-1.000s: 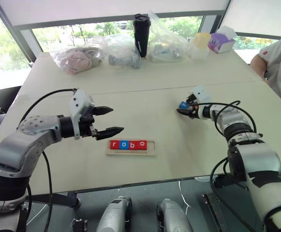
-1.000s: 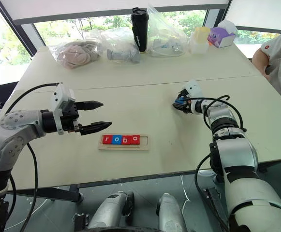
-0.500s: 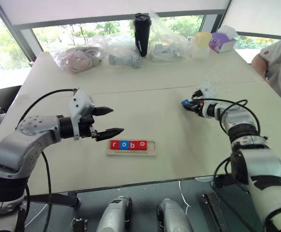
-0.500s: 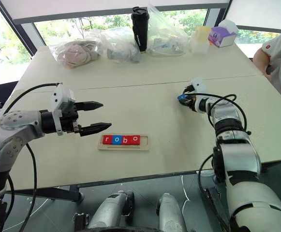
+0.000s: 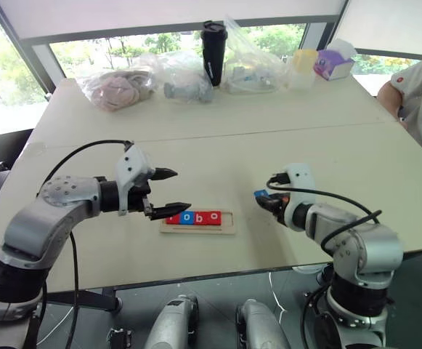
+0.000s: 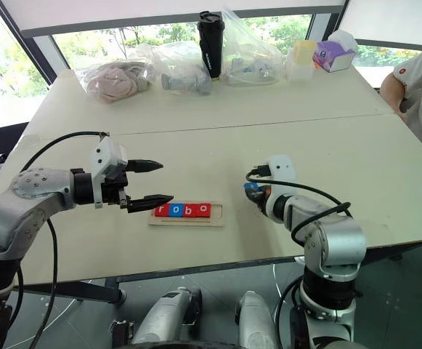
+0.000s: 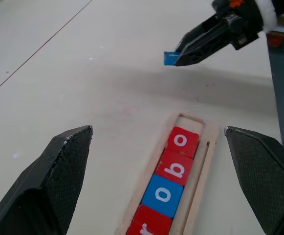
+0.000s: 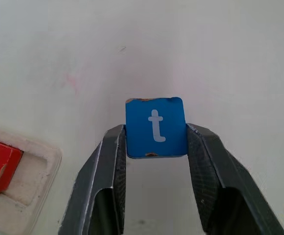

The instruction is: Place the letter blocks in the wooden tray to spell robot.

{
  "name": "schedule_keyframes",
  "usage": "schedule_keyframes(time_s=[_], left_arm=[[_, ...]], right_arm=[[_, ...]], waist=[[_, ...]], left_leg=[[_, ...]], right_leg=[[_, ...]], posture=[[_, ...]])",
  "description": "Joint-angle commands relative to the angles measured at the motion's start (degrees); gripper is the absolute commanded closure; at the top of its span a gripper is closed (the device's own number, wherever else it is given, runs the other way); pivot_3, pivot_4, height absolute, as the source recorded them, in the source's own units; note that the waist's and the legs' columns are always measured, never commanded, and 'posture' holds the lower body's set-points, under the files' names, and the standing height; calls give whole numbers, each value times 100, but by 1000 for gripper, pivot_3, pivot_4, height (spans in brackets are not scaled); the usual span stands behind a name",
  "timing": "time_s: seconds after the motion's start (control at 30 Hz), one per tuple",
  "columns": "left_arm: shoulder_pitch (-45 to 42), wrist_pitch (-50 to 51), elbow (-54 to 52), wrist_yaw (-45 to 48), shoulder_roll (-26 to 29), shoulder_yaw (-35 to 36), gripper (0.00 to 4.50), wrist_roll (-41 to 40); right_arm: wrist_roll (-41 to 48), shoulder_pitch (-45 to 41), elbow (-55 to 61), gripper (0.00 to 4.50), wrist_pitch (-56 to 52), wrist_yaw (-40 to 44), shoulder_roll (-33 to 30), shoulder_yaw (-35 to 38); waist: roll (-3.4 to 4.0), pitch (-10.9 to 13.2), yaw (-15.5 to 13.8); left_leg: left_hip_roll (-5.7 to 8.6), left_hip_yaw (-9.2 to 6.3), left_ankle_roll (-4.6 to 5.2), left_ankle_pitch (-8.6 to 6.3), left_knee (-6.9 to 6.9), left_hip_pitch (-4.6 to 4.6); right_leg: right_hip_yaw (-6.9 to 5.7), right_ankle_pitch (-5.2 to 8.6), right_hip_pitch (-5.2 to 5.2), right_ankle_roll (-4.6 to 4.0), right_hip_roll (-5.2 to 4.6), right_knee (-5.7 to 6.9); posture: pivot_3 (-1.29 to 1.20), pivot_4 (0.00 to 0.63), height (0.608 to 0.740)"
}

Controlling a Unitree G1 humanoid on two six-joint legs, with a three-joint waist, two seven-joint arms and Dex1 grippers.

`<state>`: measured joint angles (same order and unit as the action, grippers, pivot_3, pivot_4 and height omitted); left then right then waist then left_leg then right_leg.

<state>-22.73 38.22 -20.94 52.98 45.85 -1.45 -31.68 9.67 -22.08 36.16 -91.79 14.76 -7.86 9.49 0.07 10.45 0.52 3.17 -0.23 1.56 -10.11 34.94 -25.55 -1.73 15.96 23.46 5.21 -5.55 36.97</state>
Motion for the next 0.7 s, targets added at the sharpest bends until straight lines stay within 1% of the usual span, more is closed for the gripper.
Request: schedule_keyframes(time_s=[0.03,0.07,0.1,0.13,0.17,0.2,0.27,0.33,0.4,0.43,0.47,0.5,0.57,0.6,0.63,0.7], left_arm=[[-105,-141,-33,53,-63,-12,0,62],[-100,-160,-14,55,-85,-27,0,83],[-90,-183,11,65,-104,-36,0,109],[-78,-207,36,78,-121,-40,0,139],[-62,-230,67,96,-131,-34,0,167],[-46,-250,94,114,-131,-23,0,186],[-31,-269,121,134,-128,-7,0,202],[-17,-265,132,156,-122,14,0,207],[1,-227,127,217,-99,43,0,166],[7,-207,115,271,-78,51,0,137],[6,-182,87,343,-42,54,0,102],[3,-168,69,392,-19,54,0,83],[-15,-201,66,493,42,30,0,108],[-28,-257,82,524,73,15,0,168],[-26,-281,52,560,125,3,0,209],[-34,-301,48,606,175,11,0,236]], right_arm=[[-115,116,290,2317,-67,-306,140,16],[-115,164,283,1943,-32,-350,166,-3],[-110,203,273,1416,5,-385,177,-24],[-102,233,262,980,43,-409,170,-47],[-89,246,257,414,69,-413,136,-72],[-64,238,259,32,109,-393,67,-107],[13,205,276,32,195,-303,-91,-182],[339,34,343,32,630,205,-530,-148],[518,-15,174,32,1875,1087,-1476,-124],[620,4,-46,32,2599,1660,-1915,-49],[757,17,-511,32,3363,2359,-2364,100],[875,38,-876,32,3888,2812,-2641,196],[857,60,-1631,32,4917,3533,-3138,64],[806,22,-2035,32,5378,3863,-3322,-75],[653,-122,-2626,32,5897,4196,-3480,-291],[498,-368,-3403,32,6527,4558,-3592,-570]], waist=[[0,0,7],[0,0,10],[0,0,13],[0,0,15],[0,0,15],[0,0,17],[0,0,12],[2,1,14],[2,2,15],[2,3,7],[1,4,5],[-1,4,7],[-4,2,10],[-5,3,12],[-5,3,31],[-4,3,44]], left_leg=[[1,1,1,-1,-1,-5],[3,1,1,-1,-2,-7],[3,1,1,-1,-4,-7],[3,2,1,-1,-7,-7],[2,1,1,0,-8,-6],[2,1,1,0,-8,-5],[1,1,2,0,-8,-1],[1,1,2,0,-4,0],[1,2,3,-1,3,-2],[2,3,5,-1,5,-3],[2,4,8,-3,5,-3],[1,3,11,-6,6,0],[-3,0,19,-9,3,10],[-3,1,32,-5,3,11],[-3,1,36,-4,3,10],[-3,5,41,-5,3,11]], right_leg=[[0,0,3,0,-1,0],[0,-1,5,1,-1,0],[0,-2,6,2,-1,1],[0,-2,5,3,-1,3],[0,-2,3,3,0,8],[0,-2,1,3,0,11],[0,-1,1,2,1,12],[0,-1,2,1,1,11],[-1,-1,0,1,0,1],[-1,-1,-2,1,0,-2],[-2,-1,-5,2,-1,-9],[-6,-1,-14,2,0,-24],[-12,-2,-40,5,6,-48],[-12,-2,-63,6,6,-51],[-12,-3,-66,8,6,-53],[-9,-5,-66,11,6,-53]], posture=[[0,150,740],[0,150,740],[0,150,740],[0,150,740],[0,150,740],[0,150,740],[0,150,740],[0,150,740],[0,150,740],[0,150,740],[0,150,740],[0,150,740],[0,150,740],[0,150,740],[0,150,740],[0,150,740]])
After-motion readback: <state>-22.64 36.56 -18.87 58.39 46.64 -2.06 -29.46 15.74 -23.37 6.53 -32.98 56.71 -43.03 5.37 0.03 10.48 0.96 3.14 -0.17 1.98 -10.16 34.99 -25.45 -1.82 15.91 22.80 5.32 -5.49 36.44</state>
